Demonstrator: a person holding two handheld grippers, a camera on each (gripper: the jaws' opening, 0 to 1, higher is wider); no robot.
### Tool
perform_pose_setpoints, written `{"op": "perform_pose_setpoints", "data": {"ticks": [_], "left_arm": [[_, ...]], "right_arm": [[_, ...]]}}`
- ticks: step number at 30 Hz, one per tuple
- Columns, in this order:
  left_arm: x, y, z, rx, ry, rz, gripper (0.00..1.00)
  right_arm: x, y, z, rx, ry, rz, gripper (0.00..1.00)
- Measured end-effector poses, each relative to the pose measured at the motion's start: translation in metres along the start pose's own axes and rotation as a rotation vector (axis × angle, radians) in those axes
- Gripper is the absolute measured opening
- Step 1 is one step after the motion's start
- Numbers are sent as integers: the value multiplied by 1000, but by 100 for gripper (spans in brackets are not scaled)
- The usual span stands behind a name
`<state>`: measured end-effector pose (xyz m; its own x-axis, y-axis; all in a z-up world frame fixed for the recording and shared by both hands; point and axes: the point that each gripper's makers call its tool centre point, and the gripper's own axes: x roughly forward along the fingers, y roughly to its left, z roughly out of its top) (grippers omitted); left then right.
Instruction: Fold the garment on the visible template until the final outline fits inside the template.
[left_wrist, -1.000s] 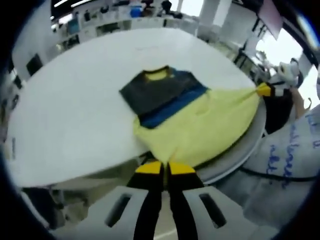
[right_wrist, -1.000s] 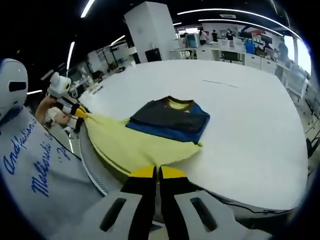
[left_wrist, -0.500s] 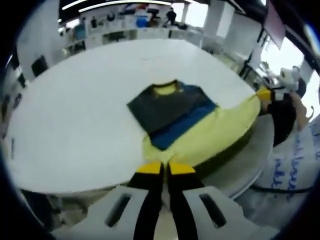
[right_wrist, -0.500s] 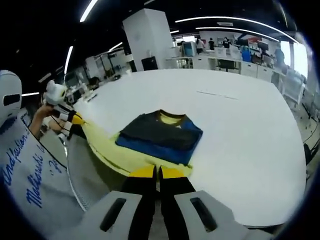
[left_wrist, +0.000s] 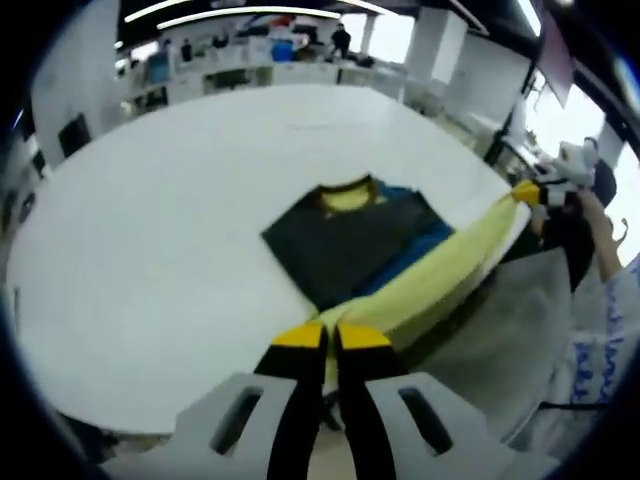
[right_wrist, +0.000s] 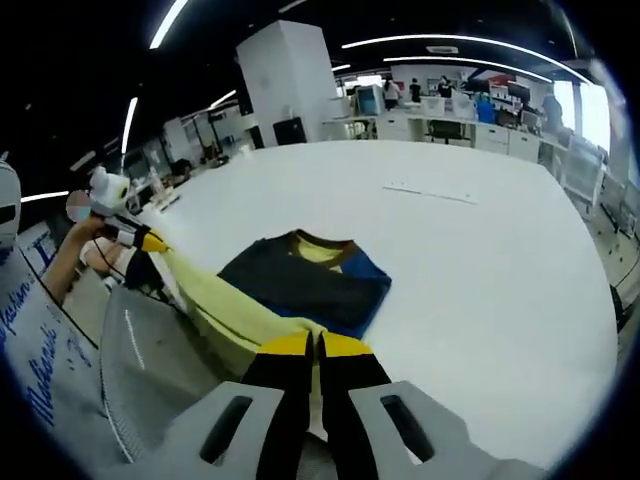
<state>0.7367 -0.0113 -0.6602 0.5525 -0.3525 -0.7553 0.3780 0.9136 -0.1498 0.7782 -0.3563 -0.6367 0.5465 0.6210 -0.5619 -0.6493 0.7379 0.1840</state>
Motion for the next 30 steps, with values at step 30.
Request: {"op": "perform_pose_setpoints", "data": {"ticks": [30], "left_arm": [[113,67,61,-5,-41,8,0]], "right_arm": [[107,-83,17,-10,48,-36,2]]}}
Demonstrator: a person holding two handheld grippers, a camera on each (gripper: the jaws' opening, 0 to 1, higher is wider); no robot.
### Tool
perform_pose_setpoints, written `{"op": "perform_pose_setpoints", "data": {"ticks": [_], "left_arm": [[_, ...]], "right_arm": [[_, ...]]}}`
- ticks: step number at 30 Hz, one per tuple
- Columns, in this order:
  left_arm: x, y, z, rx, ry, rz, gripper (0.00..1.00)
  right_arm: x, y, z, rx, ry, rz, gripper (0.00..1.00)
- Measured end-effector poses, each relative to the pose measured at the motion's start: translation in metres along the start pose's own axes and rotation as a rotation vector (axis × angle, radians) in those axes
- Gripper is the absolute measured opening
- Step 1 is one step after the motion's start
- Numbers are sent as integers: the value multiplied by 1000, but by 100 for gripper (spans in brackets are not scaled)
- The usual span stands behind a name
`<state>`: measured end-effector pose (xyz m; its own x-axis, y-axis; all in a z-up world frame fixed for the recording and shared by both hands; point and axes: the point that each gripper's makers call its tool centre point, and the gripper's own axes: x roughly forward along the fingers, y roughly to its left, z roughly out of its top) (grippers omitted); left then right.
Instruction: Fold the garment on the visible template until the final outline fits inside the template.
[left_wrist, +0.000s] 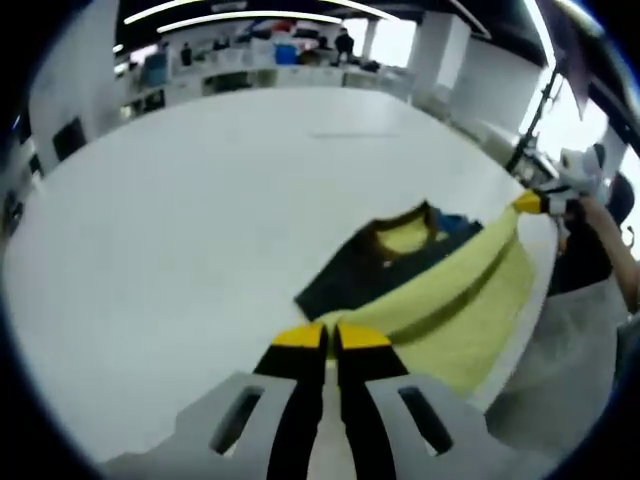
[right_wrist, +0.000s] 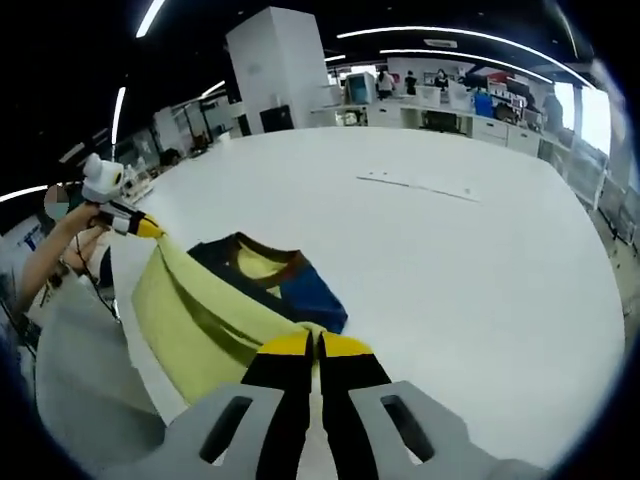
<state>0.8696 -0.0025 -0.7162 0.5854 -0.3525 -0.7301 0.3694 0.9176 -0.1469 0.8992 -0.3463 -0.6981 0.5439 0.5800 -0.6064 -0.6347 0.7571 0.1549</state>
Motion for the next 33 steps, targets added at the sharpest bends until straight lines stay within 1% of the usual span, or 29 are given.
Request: {"op": "perform_pose_setpoints", "data": {"ticks": [6,13,18,22,28,33], "left_arm": [[20,12,-1,-22,14,8,0],[40,20,-1,-41,36,12,0],[52,25,-10,-73,61,16,0],[58,26,-13,-80,65,18,0],[64,30,-16,-103,63,15,0],[62,27,-16,-100,61,3,0]], "right_arm": [[19,-14,-4,22,9,-7,2],[34,-24,-8,38,22,-16,2],[45,-30,-14,54,24,-25,2],[51,-33,-21,40,41,-37,2],[58,-37,-30,51,53,-39,2],[62,-38,-36,46,68,-40,2]]}}
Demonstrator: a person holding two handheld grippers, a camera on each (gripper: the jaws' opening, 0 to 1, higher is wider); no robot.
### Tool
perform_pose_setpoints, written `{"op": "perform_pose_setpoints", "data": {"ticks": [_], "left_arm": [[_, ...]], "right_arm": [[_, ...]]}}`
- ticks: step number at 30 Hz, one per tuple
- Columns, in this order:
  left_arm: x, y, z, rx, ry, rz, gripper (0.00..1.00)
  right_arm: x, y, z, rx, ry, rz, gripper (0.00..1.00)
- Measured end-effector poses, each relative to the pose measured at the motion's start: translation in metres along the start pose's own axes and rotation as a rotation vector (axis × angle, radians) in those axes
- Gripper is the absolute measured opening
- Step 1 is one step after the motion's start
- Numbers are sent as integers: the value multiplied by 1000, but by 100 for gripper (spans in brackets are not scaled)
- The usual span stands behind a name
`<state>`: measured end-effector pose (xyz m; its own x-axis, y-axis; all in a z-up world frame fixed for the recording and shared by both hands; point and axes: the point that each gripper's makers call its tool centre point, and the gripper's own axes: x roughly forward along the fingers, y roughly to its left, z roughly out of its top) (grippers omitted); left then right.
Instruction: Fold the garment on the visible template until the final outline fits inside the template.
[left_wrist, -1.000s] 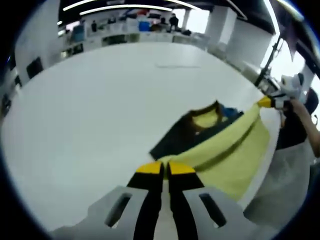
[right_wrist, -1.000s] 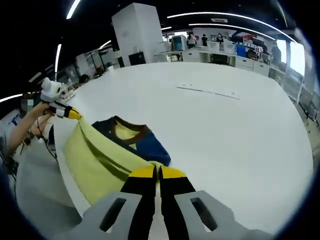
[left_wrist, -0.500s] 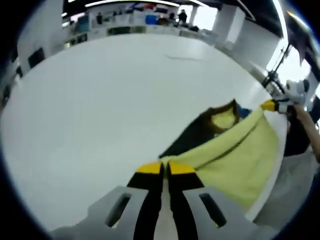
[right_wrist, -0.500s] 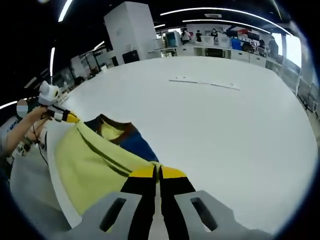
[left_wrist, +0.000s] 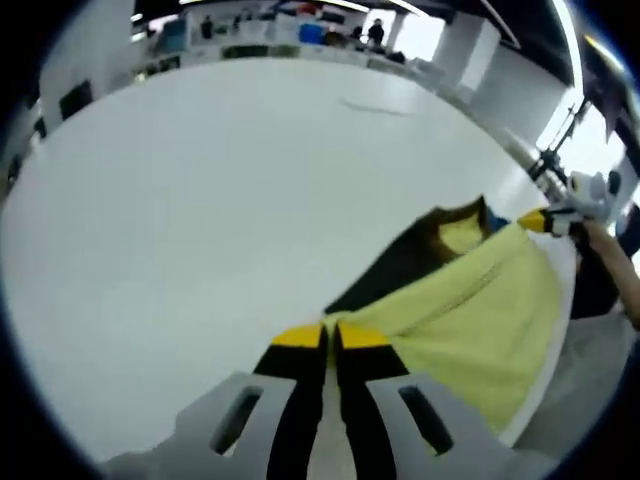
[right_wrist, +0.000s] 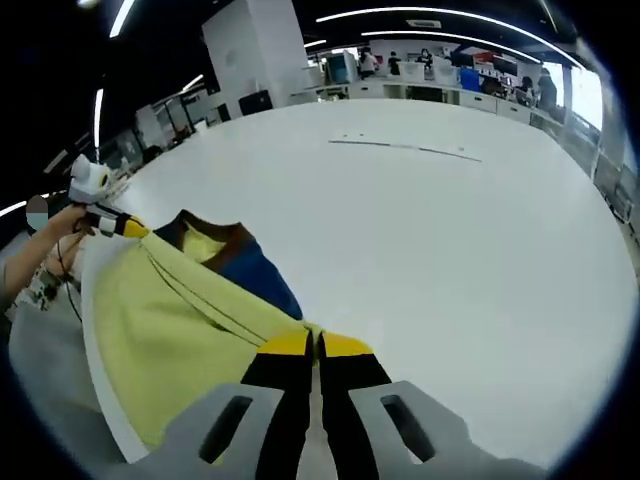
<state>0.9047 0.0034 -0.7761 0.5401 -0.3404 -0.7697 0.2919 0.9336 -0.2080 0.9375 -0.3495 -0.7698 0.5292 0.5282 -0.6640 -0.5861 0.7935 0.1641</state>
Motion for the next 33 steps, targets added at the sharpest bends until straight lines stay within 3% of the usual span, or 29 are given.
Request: {"op": "perform_pose_setpoints", "data": {"ticks": [9,14,16,24,28,33], "left_arm": [[-2,-3,-1,40,-3,0,1],[-9,-7,4,65,-27,4,5],[-14,-7,9,62,-54,3,12],[-36,-14,23,118,-98,30,12],[-47,-22,24,189,-105,42,12],[-55,-29,22,330,-112,85,12]], "right_arm": [[2,4,-2,-73,5,-1,3],[-9,8,6,-75,-34,4,14],[-15,9,8,-93,-41,-8,14],[-40,14,19,-121,-80,-27,16],[-50,14,31,-178,-137,-44,13],[-52,20,22,-255,-103,-48,15]]}}
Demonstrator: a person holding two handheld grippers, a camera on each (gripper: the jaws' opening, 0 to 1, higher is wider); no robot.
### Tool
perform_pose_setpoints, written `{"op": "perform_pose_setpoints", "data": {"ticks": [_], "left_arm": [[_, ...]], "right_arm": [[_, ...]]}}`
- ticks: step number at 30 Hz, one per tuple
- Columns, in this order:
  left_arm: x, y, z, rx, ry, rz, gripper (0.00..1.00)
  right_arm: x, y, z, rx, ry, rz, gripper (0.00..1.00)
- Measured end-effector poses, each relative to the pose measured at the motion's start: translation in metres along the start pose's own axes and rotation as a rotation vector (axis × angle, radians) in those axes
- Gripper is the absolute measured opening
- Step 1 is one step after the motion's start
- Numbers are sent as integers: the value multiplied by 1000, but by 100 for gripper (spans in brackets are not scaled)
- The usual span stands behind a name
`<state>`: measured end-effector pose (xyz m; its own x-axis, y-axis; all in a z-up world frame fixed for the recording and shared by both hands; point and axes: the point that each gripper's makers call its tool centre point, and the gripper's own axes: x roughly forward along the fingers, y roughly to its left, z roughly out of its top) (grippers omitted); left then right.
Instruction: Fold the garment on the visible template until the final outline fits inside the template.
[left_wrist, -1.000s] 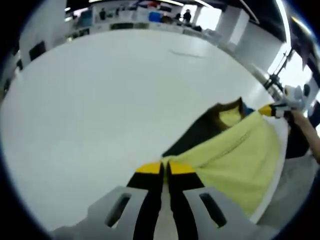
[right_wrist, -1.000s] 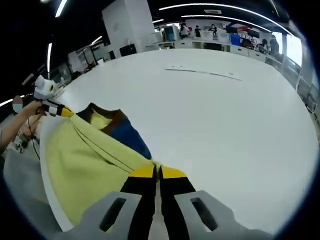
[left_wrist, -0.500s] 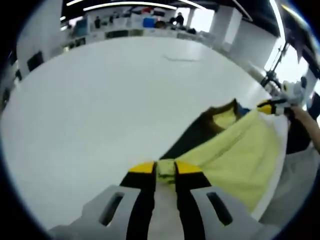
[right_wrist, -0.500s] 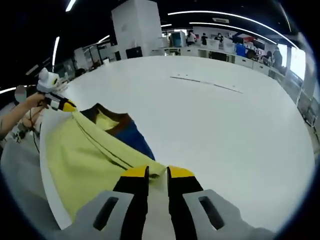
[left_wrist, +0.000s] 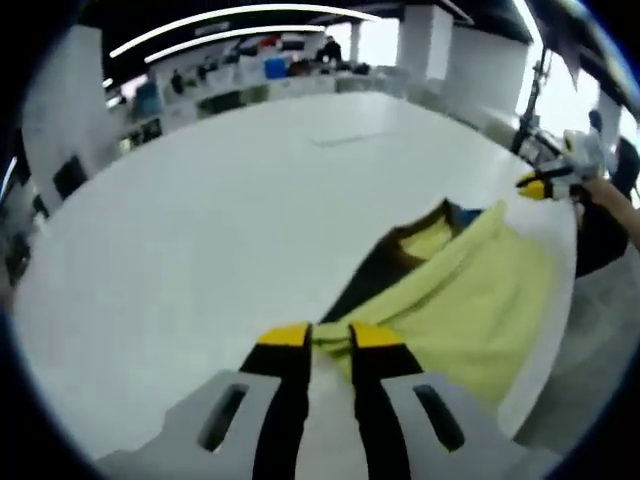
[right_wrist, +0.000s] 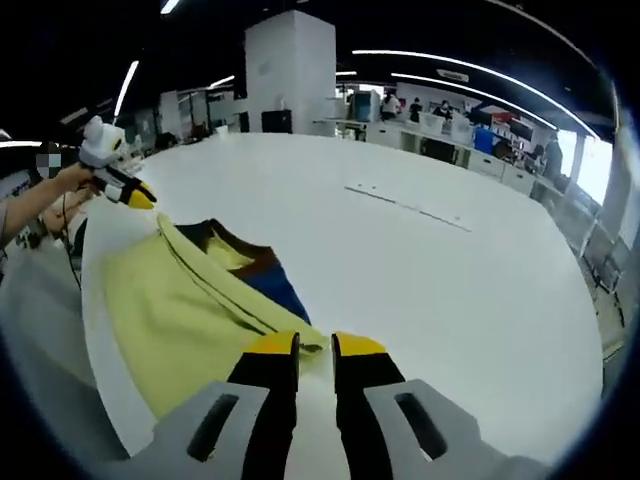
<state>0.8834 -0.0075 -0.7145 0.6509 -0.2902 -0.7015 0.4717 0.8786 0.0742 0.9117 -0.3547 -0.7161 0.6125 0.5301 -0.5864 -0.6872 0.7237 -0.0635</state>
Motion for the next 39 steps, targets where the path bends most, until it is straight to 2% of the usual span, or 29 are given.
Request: {"op": "perform_pose_setpoints", "data": {"ticks": [1,2,3,5,9,12,14,17,19,21,23,26,29,35,39], "left_arm": [[1,-1,-3,35,15,11,12],[1,-3,-5,38,26,8,12],[3,-9,-14,12,67,-13,13],[6,-13,-13,28,41,-7,13],[9,-14,-17,71,52,16,12],[11,-13,-24,119,81,41,12],[12,-14,-30,112,100,38,10],[14,-18,-33,97,96,26,10],[16,-15,-33,125,83,56,10],[19,-16,-35,124,100,47,6],[23,-24,-40,100,122,-2,5],[26,-26,-39,105,115,-11,3],[30,-29,-34,66,91,-40,3],[40,-21,-30,45,83,-48,0],[41,-18,-22,-3,60,-55,0]], "right_arm": [[2,3,-4,-12,13,4,16],[2,4,-5,-14,16,4,16],[4,6,-9,-26,32,5,15],[8,10,-16,-80,68,2,16],[14,14,-21,-178,109,-4,15],[18,22,-23,-155,115,26,13],[20,25,-24,-167,121,31,11],[24,26,-27,-165,131,40,11],[27,26,-28,-169,135,42,11],[29,27,-30,-162,145,52,10],[32,29,-31,-155,148,60,9],[35,29,-32,-155,149,58,8],[37,30,-32,-152,149,63,7],[42,28,-29,-147,142,63,6],[46,24,-25,-145,136,60,6]]}}
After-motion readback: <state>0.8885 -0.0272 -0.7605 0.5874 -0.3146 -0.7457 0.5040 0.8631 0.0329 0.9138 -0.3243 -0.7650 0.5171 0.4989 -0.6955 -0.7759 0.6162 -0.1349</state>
